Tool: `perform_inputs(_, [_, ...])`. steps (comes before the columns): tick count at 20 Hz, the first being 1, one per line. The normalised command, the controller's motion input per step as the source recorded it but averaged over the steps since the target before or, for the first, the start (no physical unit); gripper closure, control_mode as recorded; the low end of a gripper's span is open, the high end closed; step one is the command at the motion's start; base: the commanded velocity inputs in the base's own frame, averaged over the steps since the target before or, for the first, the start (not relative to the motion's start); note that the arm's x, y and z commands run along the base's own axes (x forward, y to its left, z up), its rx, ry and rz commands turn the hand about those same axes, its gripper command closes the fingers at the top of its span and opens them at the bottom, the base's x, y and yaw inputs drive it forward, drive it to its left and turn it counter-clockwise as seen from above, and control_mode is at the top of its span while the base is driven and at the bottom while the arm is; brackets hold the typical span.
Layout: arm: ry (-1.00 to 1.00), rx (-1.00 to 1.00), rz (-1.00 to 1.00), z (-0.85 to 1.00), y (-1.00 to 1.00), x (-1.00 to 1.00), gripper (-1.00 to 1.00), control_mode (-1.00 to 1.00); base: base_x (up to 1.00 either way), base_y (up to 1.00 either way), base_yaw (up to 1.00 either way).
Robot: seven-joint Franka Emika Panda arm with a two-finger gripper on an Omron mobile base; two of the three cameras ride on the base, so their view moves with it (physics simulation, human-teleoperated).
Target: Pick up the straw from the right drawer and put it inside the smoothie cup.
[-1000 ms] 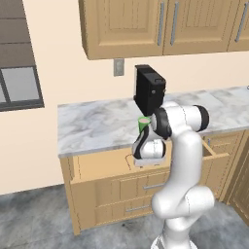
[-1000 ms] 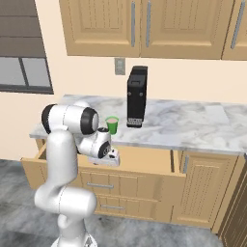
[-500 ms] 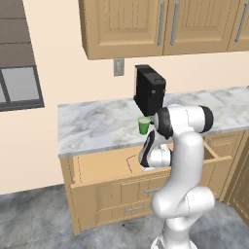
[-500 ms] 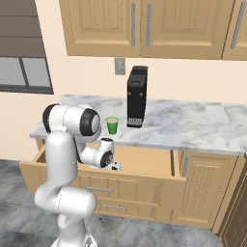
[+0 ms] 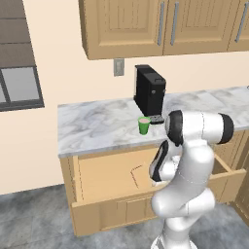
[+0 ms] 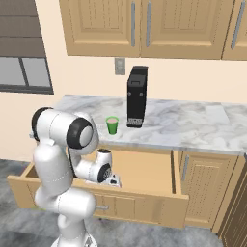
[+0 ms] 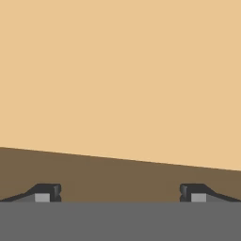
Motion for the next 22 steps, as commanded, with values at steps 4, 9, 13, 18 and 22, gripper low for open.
perform_inputs(4, [-0.18, 0.0, 0.11, 0.96, 0.04, -0.44, -1.0, -1.0, 0.0, 0.0, 0.0])
perform_inputs(9, [-0.18, 0.0, 0.04, 1.0, 0.26, -0.01, -1.0, -1.0, 0.0, 0.0, 0.0])
perform_inputs(13, [-0.02, 0.0, 0.02, 0.79, 0.48, 0.0, -1.0, -1.0, 0.0, 0.0, 0.0])
perform_inputs(18, [0.01, 0.0, 0.0, 0.25, 0.62, 0.0, -1.0, -1.0, 0.0, 0.0, 0.0])
perform_inputs(22, [0.0, 0.0, 0.0, 0.0, 0.44, 0.06, -1.0, -1.0, 0.0, 0.0, 0.0])
